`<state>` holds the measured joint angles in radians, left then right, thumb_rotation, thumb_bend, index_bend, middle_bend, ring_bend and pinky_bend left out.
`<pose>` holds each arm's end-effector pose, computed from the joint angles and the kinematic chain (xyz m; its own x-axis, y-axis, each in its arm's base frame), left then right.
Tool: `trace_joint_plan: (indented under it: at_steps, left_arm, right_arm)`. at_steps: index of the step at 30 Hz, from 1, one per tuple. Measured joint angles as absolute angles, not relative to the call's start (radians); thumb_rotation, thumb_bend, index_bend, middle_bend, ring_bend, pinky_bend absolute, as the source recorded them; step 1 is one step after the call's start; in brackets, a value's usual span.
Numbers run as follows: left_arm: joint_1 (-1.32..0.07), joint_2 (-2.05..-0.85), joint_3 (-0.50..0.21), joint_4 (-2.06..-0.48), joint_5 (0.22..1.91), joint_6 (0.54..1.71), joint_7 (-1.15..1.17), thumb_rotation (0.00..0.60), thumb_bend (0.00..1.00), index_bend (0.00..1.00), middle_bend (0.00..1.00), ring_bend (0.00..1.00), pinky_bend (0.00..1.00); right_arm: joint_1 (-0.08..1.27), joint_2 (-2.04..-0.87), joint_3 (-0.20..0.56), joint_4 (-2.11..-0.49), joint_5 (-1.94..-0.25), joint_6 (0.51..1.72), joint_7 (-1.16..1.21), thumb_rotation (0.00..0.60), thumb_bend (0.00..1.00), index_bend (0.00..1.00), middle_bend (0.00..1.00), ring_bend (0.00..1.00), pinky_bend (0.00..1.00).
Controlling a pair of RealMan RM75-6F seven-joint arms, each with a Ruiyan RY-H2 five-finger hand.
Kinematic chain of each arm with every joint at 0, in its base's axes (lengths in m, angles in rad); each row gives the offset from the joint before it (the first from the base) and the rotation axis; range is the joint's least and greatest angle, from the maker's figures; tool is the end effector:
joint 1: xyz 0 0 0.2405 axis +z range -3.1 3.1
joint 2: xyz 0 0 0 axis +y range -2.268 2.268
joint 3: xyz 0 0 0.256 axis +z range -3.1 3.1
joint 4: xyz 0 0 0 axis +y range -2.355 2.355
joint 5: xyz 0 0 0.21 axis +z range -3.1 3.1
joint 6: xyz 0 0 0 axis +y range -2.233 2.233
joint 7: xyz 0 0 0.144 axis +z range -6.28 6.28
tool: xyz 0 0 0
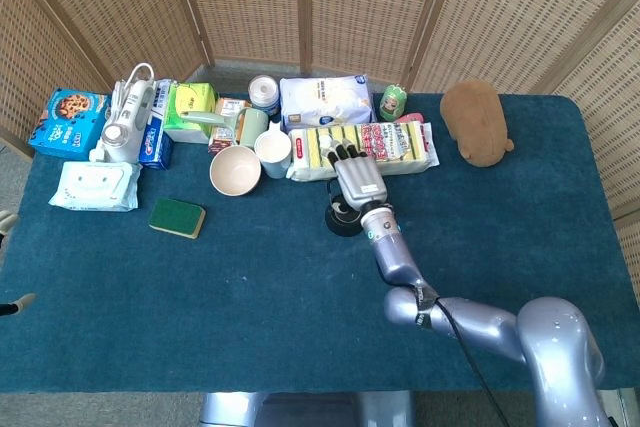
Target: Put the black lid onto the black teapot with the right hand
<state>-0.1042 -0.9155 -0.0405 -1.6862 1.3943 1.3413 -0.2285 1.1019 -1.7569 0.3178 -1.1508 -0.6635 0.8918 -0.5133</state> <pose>-0.3281 0.1829 0.2055 0.2801 0.1128 0.9533 0.9500 0.1100 -0.2921 -0.0619 -0.4320 -0.0457 0.4246 -0.2191 0.8785 -0.8934 -0.2590 0.3671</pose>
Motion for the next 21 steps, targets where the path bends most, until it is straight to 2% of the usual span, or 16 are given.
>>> trace_joint_plan:
  at_steps: [5, 11, 21]
  left_arm:
    - [-0.107, -0.917, -0.043, -1.685, 1.391, 1.337, -0.228, 0.600, 0.14, 0.00, 0.00, 0.00, 0.05]
    - [-0.106, -0.916, -0.042, -1.685, 1.393, 1.337, -0.233, 0.600, 0.14, 0.00, 0.00, 0.00, 0.05]
    - [-0.102, -0.912, -0.038, -1.687, 1.408, 1.346, -0.239, 0.600, 0.14, 0.00, 0.00, 0.00, 0.05]
  right_arm:
    - [1.102, -1.785, 0.318, -1.094, -0.679, 0.869, -0.496, 0.600, 0.21, 0.14, 0.08, 0.06, 0.24]
    - [1.097, -1.786, 0.328, -1.099, -0.688, 0.870, -0.490, 0.600, 0.21, 0.14, 0.08, 0.06, 0.24]
    - [1.077, -1.702, 0.352, -1.289, -0.701, 0.919, -0.505, 0.600, 0.21, 0.14, 0.07, 0.06, 0.24]
